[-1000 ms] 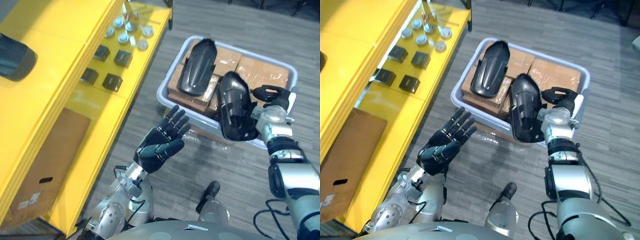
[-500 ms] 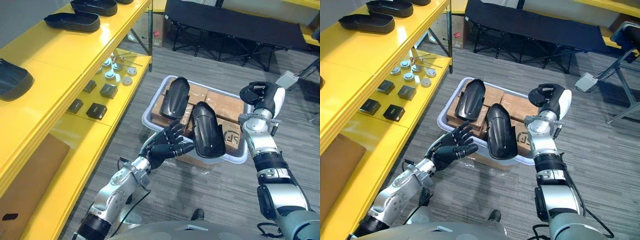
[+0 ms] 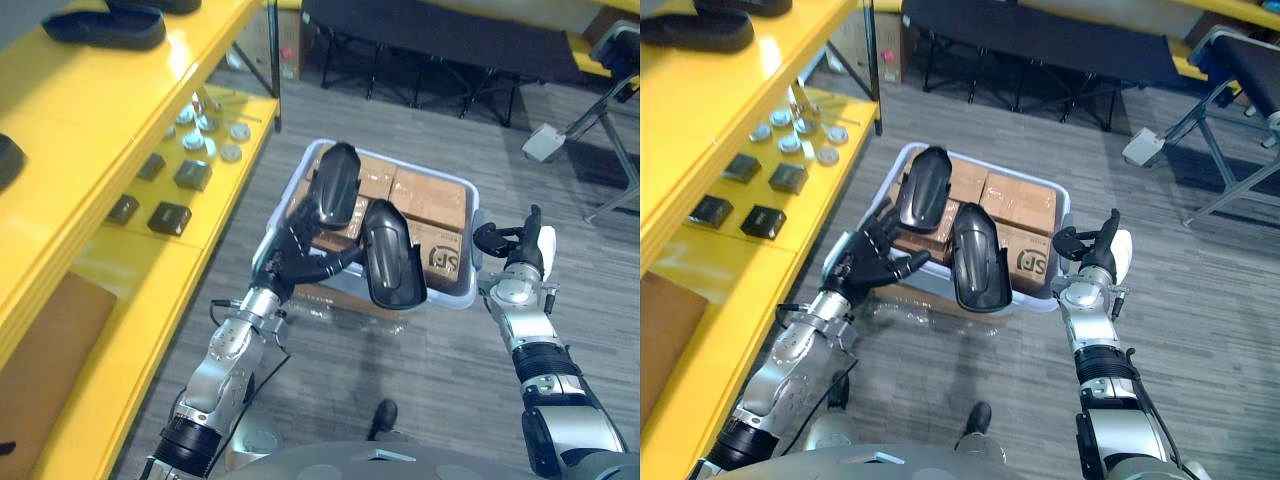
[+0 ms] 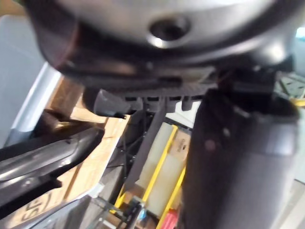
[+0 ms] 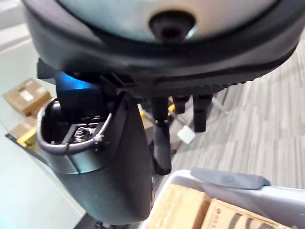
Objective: Walk over and take three plastic housings, then place them on the shelf
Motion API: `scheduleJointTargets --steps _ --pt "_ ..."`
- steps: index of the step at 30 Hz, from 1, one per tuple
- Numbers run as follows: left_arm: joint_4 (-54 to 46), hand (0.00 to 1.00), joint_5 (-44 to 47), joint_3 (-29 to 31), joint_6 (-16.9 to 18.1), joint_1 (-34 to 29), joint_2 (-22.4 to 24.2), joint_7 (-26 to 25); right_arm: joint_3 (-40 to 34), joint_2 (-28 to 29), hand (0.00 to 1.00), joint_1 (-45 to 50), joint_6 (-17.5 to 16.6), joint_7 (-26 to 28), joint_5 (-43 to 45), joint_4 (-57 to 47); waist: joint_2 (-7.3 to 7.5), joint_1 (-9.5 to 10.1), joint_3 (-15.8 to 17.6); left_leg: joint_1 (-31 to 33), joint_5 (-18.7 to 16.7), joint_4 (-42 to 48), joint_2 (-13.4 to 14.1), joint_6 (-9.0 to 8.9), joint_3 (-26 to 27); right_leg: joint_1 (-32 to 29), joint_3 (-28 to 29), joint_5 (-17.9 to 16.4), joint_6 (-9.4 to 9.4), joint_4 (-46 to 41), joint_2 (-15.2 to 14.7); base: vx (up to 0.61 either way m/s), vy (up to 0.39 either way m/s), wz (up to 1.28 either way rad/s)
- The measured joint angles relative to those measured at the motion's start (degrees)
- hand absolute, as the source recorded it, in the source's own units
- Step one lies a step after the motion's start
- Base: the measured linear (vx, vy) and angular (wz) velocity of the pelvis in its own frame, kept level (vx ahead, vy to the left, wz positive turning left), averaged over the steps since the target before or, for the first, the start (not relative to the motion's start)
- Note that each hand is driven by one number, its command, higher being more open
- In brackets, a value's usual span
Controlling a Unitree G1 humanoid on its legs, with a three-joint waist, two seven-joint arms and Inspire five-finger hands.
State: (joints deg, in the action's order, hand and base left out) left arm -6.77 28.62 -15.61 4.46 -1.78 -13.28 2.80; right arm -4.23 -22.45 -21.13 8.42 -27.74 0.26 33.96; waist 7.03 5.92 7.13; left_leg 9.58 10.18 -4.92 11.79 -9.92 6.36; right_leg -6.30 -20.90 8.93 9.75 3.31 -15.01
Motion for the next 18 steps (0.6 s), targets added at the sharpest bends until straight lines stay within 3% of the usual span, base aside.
scheduleJointTargets --steps 3,5,10,13,18 --pt "-0.24 1.00 0.00 0.91 0.99 2.59 -0.11 -1.31 -0.33 1.00 1.00 -2.66 -0.16 -0.14 0.16 2.50 1.47 0.35 3.81 0.51 0.23 0.03 -0.05 0.07 0.29 -0.82 0.62 0.41 -0.01 -0.23 -0.04 -0.02 -0.017 -0.06" --pt "-0.25 1.00 0.00 0.98 2.50 4.00 -0.10 -1.91 -0.63 0.93 1.00 -4.57 -0.46 -0.11 0.18 3.00 1.71 0.43 5.50 2.34 0.63 0.04 -0.03 0.09 0.15 -2.66 0.60 0.48 -0.04 -0.47 -0.03 -0.04 -0.015 0.02" --pt "-0.21 1.00 0.04 2.37 3.49 6.50 -0.02 -3.69 -0.75 -0.71 1.00 -13.40 -1.77 2.70 0.37 9.29 1.07 0.97 13.39 4.42 1.18 0.11 -0.07 0.28 -0.18 -4.94 0.76 1.28 -0.19 -1.05 -0.04 0.00 -0.002 0.01" --pt "0.08 1.00 0.26 2.67 5.49 6.84 0.00 -3.89 0.39 -3.06 1.00 -16.35 -2.16 2.68 0.61 12.73 0.23 1.78 16.30 5.99 1.63 0.14 -0.16 0.41 -1.23 -6.00 0.43 1.43 -0.23 -1.67 -0.07 0.03 -0.003 0.13" --pt "2.13 1.00 0.51 3.52 8.19 7.03 0.11 -3.94 3.67 -5.02 1.00 -19.84 -2.19 2.67 0.53 13.46 -0.60 2.03 17.27 7.22 1.53 0.15 -0.48 0.54 -1.79 -7.16 0.15 1.43 -0.22 -2.34 -0.43 0.04 0.007 0.08"
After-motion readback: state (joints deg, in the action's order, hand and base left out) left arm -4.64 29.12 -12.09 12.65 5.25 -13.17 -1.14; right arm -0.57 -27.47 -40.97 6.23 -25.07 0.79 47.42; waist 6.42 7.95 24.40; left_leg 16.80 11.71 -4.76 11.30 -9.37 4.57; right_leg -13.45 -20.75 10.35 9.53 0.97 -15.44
